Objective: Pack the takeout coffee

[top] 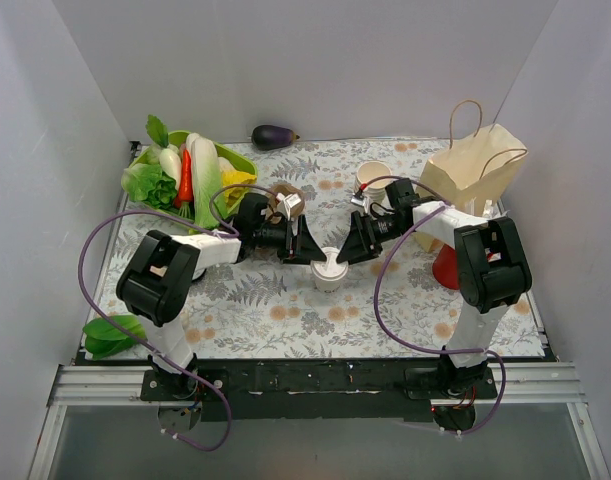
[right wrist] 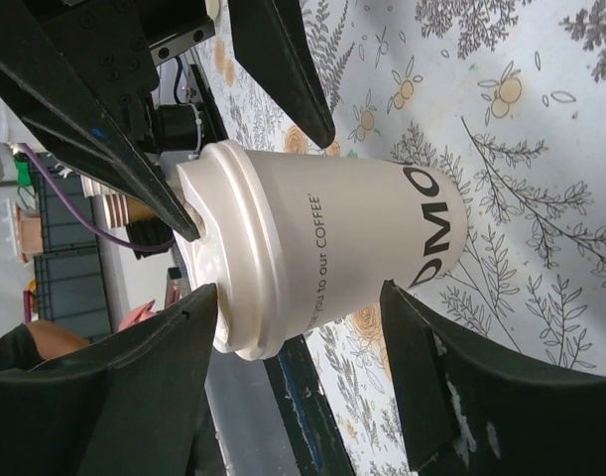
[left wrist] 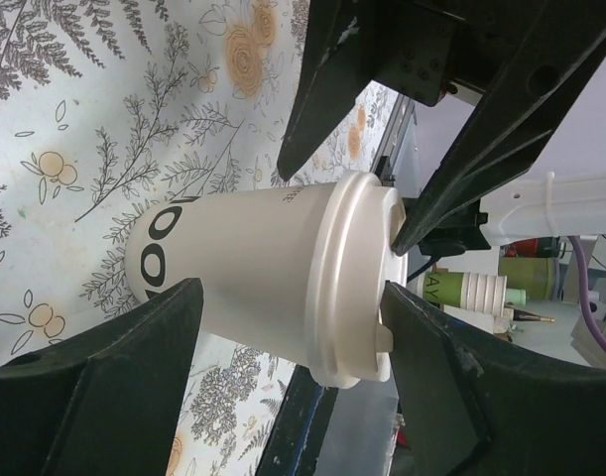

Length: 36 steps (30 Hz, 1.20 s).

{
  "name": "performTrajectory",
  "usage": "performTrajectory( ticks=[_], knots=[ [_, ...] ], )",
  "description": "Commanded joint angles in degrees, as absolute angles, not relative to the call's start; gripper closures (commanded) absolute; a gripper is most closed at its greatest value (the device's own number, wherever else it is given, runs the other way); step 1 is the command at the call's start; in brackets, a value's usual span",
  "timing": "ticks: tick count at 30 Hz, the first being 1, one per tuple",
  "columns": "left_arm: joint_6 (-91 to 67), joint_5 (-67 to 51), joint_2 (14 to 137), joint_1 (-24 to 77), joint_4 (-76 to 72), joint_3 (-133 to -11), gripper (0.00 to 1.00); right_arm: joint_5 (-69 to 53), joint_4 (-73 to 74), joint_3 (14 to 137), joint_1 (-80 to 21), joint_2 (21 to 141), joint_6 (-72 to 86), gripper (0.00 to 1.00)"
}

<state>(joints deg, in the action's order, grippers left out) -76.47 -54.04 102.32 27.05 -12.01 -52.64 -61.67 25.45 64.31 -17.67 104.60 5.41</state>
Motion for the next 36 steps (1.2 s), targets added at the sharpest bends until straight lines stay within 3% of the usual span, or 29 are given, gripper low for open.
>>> performTrajectory(
  ticks=[1, 10, 20, 36],
  knots=[
    [-74.6, -56.8, 98.5, 26.5, -14.9, -52.6, 0.28, -61.3, 29.3, 68.2, -18.1, 102.7, 0.8, 0.24],
    [-72.6, -56.5, 96.1, 26.4, -11.0, -52.7, 0.27, -62.2, 31.6, 69.1, -18.1, 102.4, -0.8, 0.22],
    [-63.8, -52.9, 92.4, 25.8, 8.6, -55.1, 0.21, -66.9, 30.2, 63.7, -20.5, 100.1, 1.8, 0.23],
    [-63.5, -56.6, 91.8, 25.1, 10.5, -52.7, 0.22, -67.0, 24.3, 64.1, -20.3, 100.8, 8.6, 0.24]
  ],
)
